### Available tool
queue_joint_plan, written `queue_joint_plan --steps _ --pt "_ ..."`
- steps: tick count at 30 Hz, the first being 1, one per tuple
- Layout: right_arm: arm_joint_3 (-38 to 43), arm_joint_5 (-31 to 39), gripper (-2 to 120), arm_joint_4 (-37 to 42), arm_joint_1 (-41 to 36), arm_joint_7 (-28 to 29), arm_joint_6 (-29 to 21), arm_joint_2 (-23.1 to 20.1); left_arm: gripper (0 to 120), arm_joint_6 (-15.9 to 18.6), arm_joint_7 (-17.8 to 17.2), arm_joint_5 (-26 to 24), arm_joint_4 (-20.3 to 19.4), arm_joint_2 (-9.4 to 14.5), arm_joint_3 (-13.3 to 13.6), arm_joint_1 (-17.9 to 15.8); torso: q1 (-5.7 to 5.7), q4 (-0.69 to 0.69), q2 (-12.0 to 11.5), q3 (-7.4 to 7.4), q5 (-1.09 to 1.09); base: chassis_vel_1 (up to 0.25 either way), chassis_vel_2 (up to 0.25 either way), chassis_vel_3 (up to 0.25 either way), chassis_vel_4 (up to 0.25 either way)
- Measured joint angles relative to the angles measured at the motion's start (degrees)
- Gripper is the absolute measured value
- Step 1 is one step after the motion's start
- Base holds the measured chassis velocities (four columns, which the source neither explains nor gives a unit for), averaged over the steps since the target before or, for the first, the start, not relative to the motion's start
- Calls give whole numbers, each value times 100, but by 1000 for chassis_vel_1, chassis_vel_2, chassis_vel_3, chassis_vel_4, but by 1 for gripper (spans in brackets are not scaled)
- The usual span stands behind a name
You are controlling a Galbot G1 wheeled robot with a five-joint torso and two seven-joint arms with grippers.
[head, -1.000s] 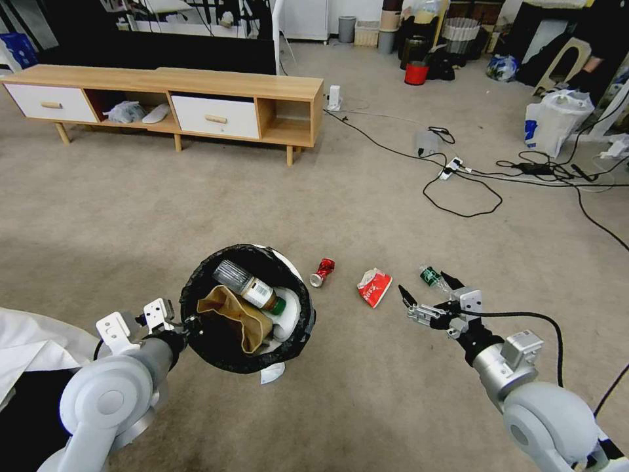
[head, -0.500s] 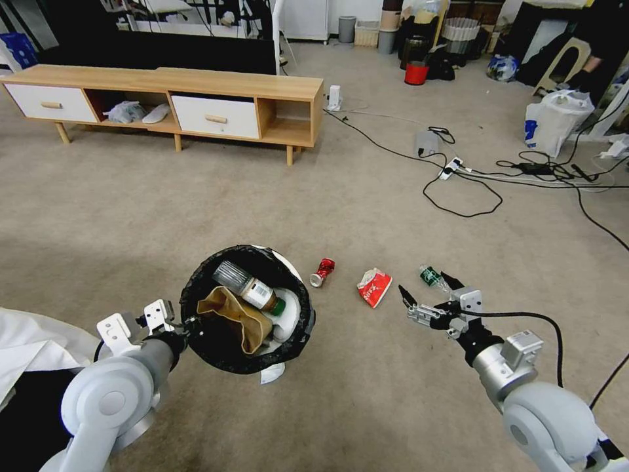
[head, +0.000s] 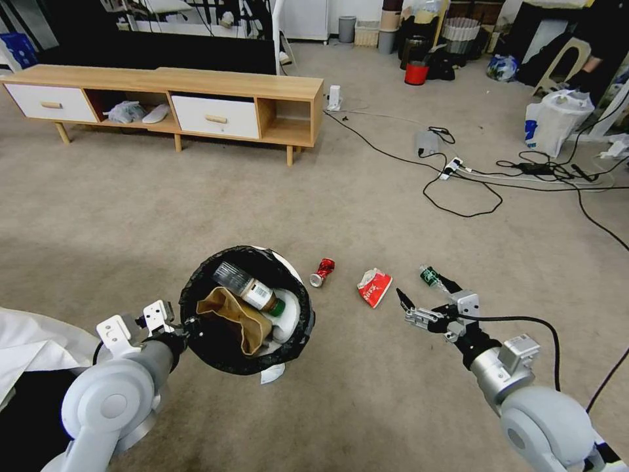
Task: Pick up the trash bin and place the garbage on the floor into it.
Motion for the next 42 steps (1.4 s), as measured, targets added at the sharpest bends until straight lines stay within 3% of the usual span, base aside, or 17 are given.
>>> queue_joint_plan --steps 42 --pt "-411 -83 100 -279 177 -112 183 91 0 -150 130 55 195 -31 -30 -59 0 0 0 0 -1 5 5 4 6"
